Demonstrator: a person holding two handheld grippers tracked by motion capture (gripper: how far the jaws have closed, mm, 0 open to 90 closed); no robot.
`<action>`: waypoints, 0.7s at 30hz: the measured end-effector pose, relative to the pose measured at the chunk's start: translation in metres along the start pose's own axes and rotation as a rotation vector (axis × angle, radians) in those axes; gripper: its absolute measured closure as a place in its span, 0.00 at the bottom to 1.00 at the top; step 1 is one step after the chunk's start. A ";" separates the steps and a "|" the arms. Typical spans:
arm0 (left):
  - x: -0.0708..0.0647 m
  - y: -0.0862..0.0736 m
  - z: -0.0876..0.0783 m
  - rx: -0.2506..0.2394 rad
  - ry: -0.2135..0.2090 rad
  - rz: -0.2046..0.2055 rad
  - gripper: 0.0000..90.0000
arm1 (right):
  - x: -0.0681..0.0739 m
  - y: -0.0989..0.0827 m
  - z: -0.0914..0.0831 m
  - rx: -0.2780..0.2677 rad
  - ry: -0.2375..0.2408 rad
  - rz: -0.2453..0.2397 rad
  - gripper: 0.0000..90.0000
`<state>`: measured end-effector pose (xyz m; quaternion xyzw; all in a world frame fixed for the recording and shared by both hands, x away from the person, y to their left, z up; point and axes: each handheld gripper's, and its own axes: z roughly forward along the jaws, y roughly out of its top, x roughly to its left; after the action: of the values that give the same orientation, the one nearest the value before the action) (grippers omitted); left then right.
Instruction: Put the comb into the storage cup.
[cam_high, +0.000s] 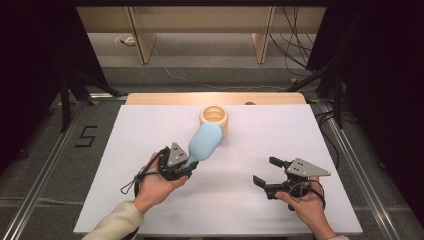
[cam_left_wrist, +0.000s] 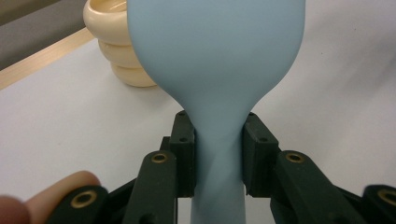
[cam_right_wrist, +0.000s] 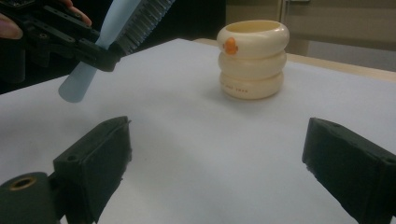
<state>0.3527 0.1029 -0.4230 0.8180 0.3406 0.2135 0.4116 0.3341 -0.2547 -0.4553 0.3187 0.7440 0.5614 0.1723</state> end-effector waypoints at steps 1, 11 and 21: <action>0.000 0.000 0.000 -0.004 0.000 -0.001 0.77 | 0.001 0.001 0.000 -0.005 0.000 0.004 0.10; -0.004 0.000 0.002 -0.005 -0.011 0.004 0.77 | 0.003 0.004 0.004 -0.019 0.010 0.006 0.10; -0.007 0.000 0.004 -0.011 -0.019 0.009 0.77 | 0.005 0.008 0.009 -0.035 0.019 0.023 0.10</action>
<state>0.3510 0.0957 -0.4254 0.8193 0.3317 0.2095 0.4182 0.3380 -0.2432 -0.4499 0.3189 0.7318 0.5794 0.1644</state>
